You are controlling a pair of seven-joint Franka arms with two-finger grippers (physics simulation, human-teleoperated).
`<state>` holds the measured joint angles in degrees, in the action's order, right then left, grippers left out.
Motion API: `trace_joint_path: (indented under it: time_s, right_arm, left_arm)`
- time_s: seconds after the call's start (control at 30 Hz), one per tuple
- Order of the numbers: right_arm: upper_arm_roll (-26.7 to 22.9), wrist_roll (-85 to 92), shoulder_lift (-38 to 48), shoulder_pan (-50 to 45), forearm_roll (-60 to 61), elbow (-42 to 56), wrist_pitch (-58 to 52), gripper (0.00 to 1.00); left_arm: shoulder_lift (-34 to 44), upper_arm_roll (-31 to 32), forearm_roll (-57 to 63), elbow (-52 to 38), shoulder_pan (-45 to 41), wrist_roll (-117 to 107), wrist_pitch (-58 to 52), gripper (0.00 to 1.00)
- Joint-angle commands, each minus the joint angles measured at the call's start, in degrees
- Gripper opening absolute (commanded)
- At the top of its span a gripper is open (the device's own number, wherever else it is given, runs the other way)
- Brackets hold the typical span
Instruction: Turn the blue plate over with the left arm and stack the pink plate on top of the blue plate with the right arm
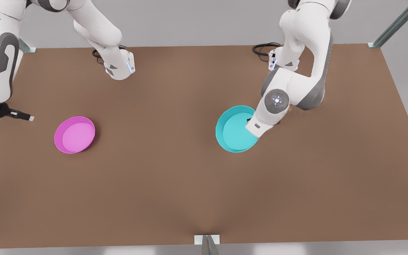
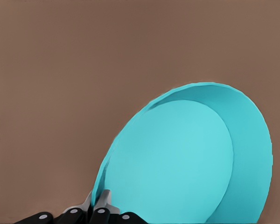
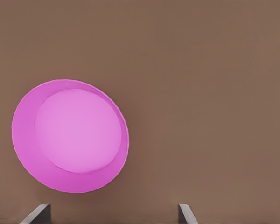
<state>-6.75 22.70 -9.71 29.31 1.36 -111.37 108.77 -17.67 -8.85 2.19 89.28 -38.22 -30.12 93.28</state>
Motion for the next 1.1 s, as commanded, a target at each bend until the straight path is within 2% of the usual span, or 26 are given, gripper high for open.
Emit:
trace_joint_path:
  time_s: [0.0,0.1,0.13,0.2,0.3,0.4,0.53,0.6,0.63,0.77,0.87,0.97,1.07]
  right_arm:
    - [0.0,2.7,-0.7,0.0,0.4,0.2,0.8,1.00]
    - [-0.6,15.7,-5.8,2.5,0.5,5.3,0.1,1.00]
    - [-0.6,20.1,-8.1,3.5,1.3,7.2,0.2,1.00]
    - [-0.6,20.3,-8.5,4.2,1.3,7.1,1.0,1.00]
    - [-0.6,20.2,-9.2,4.2,2.1,6.1,2.2,1.00]
    - [0.1,27.9,-13.6,9.4,5.8,6.8,2.3,1.00]
    - [0.5,44.7,-17.7,10.6,5.7,6.5,9.1,1.00]
    - [0.5,46.0,-18.5,10.9,5.8,5.5,9.0,1.00]
    - [0.5,45.8,-18.7,10.8,6.2,4.8,8.8,1.00]
    - [1.3,24.1,-19.0,9.3,9.6,3.7,8.9,1.00]
    - [1.4,26.3,-20.2,9.1,10.0,4.1,12.0,1.00]
    - [1.6,26.4,-21.6,7.8,10.1,4.1,13.7,1.00]
    - [3.1,26.6,-21.7,6.5,10.1,3.6,8.8,1.00]
  left_arm:
    - [-0.1,0.0,12.6,0.0,-1.1,-1.7,-0.9,0.21]
    - [-1.0,0.1,23.0,-0.1,-7.5,-9.5,-2.8,0.21]
    - [-2.9,0.0,27.4,-0.4,-11.5,-11.0,-5.7,0.21]
    - [-8.0,0.0,35.1,-6.6,-16.6,-12.0,-11.9,0.21]
    - [-11.6,-0.1,47.2,-8.8,-24.7,-12.6,-17.9,0.21]
    - [-19.9,-0.3,62.5,-12.6,-32.5,-12.9,-23.8,0.21]
    - [-30.6,-0.2,83.4,-12.5,-35.5,-12.7,-30.1,0.21]
    - [-34.4,-0.5,88.5,-12.5,-36.7,-12.1,-32.1,0.21]
    - [-36.2,-0.5,89.1,-12.6,-37.6,-12.1,-33.2,0.21]
    - [-43.6,-0.4,92.6,-14.8,-41.9,-11.9,-34.7,0.21]
    - [-49.8,-0.3,92.6,-18.1,-43.2,-11.8,-35.6,0.21]
    - [-50.4,3.0,90.5,-18.2,-43.6,-11.6,-35.4,0.21]
    - [-50.4,4.3,83.4,-18.0,-45.4,-11.6,-35.3,0.21]
